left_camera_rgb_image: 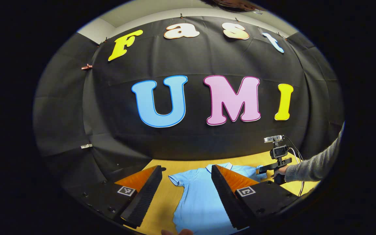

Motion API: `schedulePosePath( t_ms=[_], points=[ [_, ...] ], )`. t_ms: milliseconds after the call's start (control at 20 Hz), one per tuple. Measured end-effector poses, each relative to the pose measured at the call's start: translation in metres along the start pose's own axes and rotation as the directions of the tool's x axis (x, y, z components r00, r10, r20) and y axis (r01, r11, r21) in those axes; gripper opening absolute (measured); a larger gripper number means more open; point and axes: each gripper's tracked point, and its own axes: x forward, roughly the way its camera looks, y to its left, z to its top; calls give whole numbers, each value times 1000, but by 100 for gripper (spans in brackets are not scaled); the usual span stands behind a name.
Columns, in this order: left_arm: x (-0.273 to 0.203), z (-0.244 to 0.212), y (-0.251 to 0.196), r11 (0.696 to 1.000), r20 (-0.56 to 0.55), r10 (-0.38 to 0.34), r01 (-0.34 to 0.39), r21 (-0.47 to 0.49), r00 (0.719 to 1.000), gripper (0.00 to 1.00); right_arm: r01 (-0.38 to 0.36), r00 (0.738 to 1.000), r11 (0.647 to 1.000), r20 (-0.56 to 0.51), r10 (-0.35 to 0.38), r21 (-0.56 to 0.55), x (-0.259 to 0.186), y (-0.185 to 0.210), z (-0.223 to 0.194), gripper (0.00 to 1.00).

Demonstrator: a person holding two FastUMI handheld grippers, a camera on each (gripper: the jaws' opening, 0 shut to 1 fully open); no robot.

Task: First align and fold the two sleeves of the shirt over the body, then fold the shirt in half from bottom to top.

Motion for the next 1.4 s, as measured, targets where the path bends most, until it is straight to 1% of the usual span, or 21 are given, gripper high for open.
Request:
schedulePosePath(
  t_ms=[50, 100, 150, 200, 300, 350, 400, 450, 550, 600, 650, 700, 750, 850, 950, 1050, 1100, 1250, 1400],
  points=[
    [2, -4, 1, 1000, -9, 2, -2, -1, 1000, 96, 3, 1000, 1000, -20, -3, -4, 7, 1, -5, 97],
    [4, -7, 2, 1000, -17, 5, -5, 0, 1000, 96, -1, 999, 1000, -42, 1, -6, 11, 3, -9, 99],
    [6, -9, 3, 1000, -25, 7, -7, -1, 1000, 96, -1, 1000, 1000, -28, 1, 11, 13, 6, -4, 97],
    [7, -11, 4, 1000, -31, 9, -9, -2, 999, 96, -7, 999, 1000, -36, 8, 22, 16, 8, -6, 97],
    [7, -10, 6, 1000, -32, 11, -11, -5, 999, 96, -35, 998, 998, -51, 38, 61, 14, 16, -9, 92],
    [8, -12, 7, 1000, -34, 11, -12, -4, 999, 96, -33, 998, 997, -47, 36, 68, 15, 16, -8, 79],
    [10, -12, 9, 1000, -37, 12, -12, -1, 999, 96, -41, 998, 997, -49, 44, 68, 13, 18, -8, 77],
    [10, -13, 10, 1000, -39, 12, -12, 1, 999, 96, -45, 998, 997, -46, 47, 62, 12, 19, -7, 66],
    [10, -16, 13, 1000, -47, 14, -14, 6, 999, 96, -51, 997, 997, -50, 54, 53, 11, 28, -9, 34],
    [10, -17, 15, 1000, -53, 15, -15, 8, 999, 96, -43, 997, 998, -58, 45, 49, 11, 30, -11, 32],
    [10, -19, 17, 1000, -55, 16, -15, 9, 998, 96, -51, 997, 997, -54, 54, 51, 10, 32, -10, 20],
    [10, -19, 18, 1000, -58, 18, -17, 11, 998, 96, -40, 997, 997, -67, 45, 61, 12, 34, -12, 26],
    [9, -19, 20, 1000, -59, 18, -18, 12, 998, 96, -40, 997, 997, -64, 44, 64, 10, 33, -11, 8],
    [9, -20, 23, 1000, -62, 19, -18, 14, 998, 96, -46, 997, 997, -65, 50, 63, 8, 33, -11, 5],
    [7, -22, 25, 1000, -65, 18, -17, 11, 998, 96, -70, 995, 995, -63, 75, 74, 5, 37, -10, 5],
    [5, -24, 28, 1000, -66, 20, -19, 9, 998, 96, -87, 996, 993, -18, 89, 77, -1, 38, 4, 5],
    [5, -26, 30, 1000, -68, 21, -21, 7, 997, 96, -109, 994, 991, 0, 110, 77, -7, 43, 10, 5],
    [2, -30, 37, 1000, -72, 30, -31, -3, 997, 96, -172, 985, 984, 37, 170, 53, -26, 64, 24, 5],
    [-2, -34, 46, 999, -80, 46, -47, -8, 996, 96, -251, 966, 968, 59, 250, 11, -38, 109, 27, 5]
  ],
)
